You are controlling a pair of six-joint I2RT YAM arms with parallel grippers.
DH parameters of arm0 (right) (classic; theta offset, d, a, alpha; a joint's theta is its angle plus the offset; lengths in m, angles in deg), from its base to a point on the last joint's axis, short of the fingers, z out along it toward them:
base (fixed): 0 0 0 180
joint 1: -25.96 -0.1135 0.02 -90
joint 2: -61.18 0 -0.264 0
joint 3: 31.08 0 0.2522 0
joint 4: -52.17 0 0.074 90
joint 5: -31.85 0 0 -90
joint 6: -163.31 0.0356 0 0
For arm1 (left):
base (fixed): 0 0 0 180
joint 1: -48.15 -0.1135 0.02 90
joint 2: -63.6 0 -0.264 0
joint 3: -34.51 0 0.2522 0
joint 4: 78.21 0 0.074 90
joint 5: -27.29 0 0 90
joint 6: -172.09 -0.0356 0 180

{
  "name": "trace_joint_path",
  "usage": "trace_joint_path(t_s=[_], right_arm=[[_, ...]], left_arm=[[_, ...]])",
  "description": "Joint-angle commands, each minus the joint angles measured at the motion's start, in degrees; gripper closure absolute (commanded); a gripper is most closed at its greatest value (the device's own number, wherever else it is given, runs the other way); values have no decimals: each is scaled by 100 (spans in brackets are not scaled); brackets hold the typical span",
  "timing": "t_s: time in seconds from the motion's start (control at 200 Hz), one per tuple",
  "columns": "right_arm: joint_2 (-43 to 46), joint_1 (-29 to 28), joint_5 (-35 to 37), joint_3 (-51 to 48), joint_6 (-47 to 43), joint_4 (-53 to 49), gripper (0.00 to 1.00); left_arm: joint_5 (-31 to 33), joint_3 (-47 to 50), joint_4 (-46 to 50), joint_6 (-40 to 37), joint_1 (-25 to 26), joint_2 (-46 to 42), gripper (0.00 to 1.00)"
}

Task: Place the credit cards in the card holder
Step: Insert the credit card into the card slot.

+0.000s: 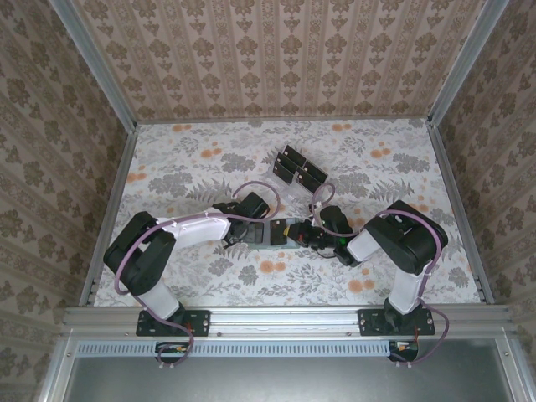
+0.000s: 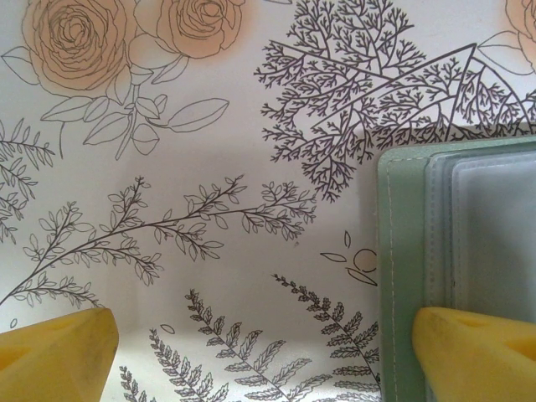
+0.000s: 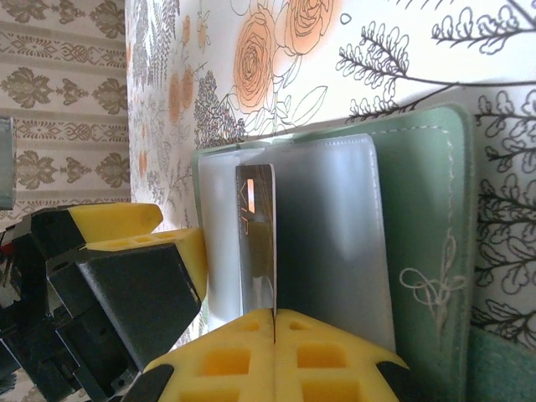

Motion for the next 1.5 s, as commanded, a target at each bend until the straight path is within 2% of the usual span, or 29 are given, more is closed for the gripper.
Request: trace_joint_path(t_s=[0.0,0.82,1.495], right_arm=[[120,48,121,-6,-154,-272,100],[-229,57,25,175,-198,-262,100],[-414,-238,-12,329,-144,-249,100]], left_arm=[[-11,91,100,63,25,99,0],[-25,82,90,61,25,121,0],[-31,97,81,60,32,110,0]])
